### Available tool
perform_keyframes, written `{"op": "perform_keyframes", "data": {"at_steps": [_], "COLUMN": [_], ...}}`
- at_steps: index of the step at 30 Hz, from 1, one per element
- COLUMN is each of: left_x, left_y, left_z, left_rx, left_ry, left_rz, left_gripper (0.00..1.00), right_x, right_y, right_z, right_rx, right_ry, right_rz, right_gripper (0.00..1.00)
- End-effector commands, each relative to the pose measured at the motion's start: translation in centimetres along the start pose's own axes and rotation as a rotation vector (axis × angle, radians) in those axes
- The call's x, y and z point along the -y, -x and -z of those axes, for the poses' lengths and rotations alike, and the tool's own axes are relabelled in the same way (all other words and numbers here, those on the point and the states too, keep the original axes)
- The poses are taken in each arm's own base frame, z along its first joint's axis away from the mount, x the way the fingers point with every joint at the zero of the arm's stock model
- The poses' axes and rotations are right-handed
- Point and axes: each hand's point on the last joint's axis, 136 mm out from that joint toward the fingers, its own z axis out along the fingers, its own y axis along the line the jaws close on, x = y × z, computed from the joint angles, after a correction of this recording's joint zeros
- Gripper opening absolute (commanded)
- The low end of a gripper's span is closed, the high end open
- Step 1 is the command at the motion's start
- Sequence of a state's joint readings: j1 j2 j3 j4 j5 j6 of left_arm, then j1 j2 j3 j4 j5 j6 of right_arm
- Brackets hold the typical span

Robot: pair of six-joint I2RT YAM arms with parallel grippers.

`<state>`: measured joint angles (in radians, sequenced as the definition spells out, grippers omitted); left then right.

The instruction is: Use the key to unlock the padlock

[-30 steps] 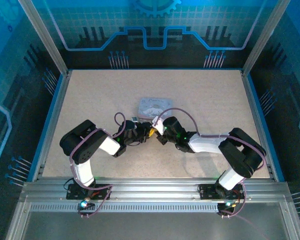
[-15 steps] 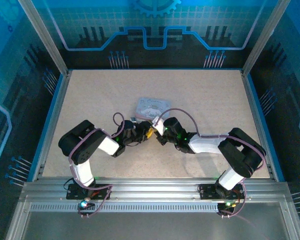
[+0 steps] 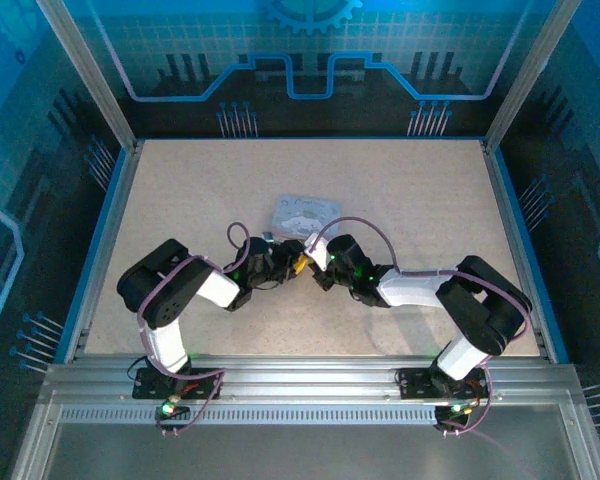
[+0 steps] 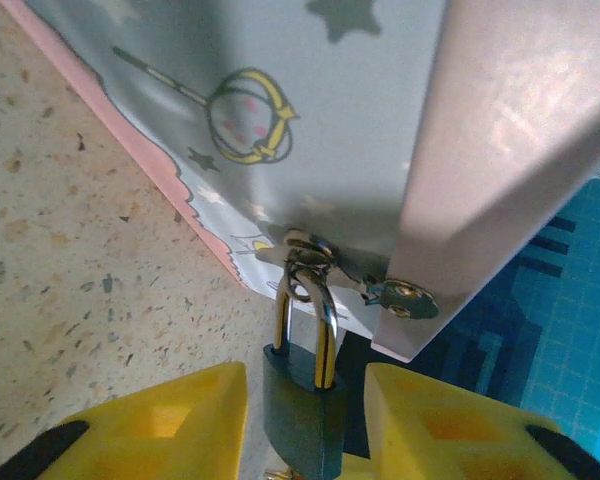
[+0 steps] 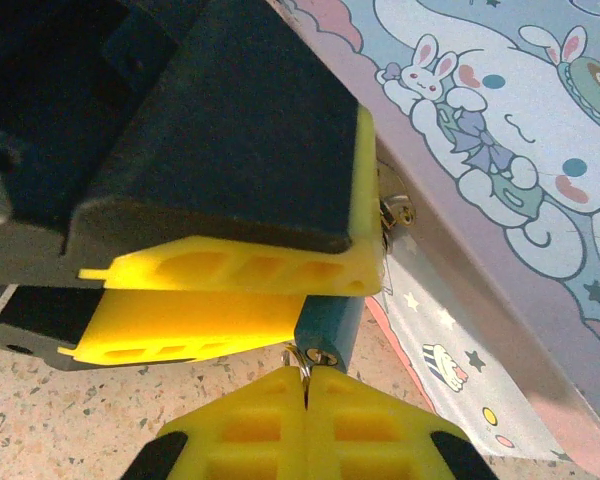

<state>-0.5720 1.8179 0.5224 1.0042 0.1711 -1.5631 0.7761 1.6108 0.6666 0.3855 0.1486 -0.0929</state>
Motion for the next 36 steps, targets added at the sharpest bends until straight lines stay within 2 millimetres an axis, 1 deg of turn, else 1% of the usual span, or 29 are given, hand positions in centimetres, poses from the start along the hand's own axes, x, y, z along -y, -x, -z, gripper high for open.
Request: {"op": "perform_keyframes", "data": {"at_steps": [1, 9, 14, 18, 22, 28, 36], "left_x": [0.4, -0.1, -0.1, -0.1, -0.2, -0.1, -0.1], "left_y": [0.1, 0.1, 0.1, 0.1, 0.1, 0.0, 0.1], "left_z": [-0.5, -0.7, -0.7, -0.6, -0.5, -0.3, -0.2], "left_rx": [-0.016, -0.018, -0.020, -0.018, -0.017, -0.016, -0.013], "left_ry": [-0.004, 0.004, 0.003, 0.002, 0.000, -0.002, -0.004], "left_rz": [-0.025, -0.022, -0.023, -0.020, -0.020, -0.020, -0.021], "left_gripper": [0.34, 0.24, 0.16, 0.12, 0.07, 0.00, 0.00], "right_x": [-0.8, -1.0, -1.3, -1.7, -1.2, -0.3, 0.6], "right_y": [-0.9, -0.4, -0.3, -0.4, -0.8, -0.6, -0.4], "right_z": [-0.5, -0.6, -0.4, -0.2, -0.2, -0.3, -0.2], "right_rx": [-0.030, -0.021, -0.013, 0.002, 0.019, 0.058, 0.111], "right_ry": [0.033, 0.044, 0.073, 0.097, 0.101, 0.137, 0.177], "right_rz": [-0.003, -0.026, -0.078, -0.124, -0.185, -0.302, -0.430], "right_gripper": [0.00, 0.00, 0.00, 0.00, 0.00, 0.00, 0.00]}}
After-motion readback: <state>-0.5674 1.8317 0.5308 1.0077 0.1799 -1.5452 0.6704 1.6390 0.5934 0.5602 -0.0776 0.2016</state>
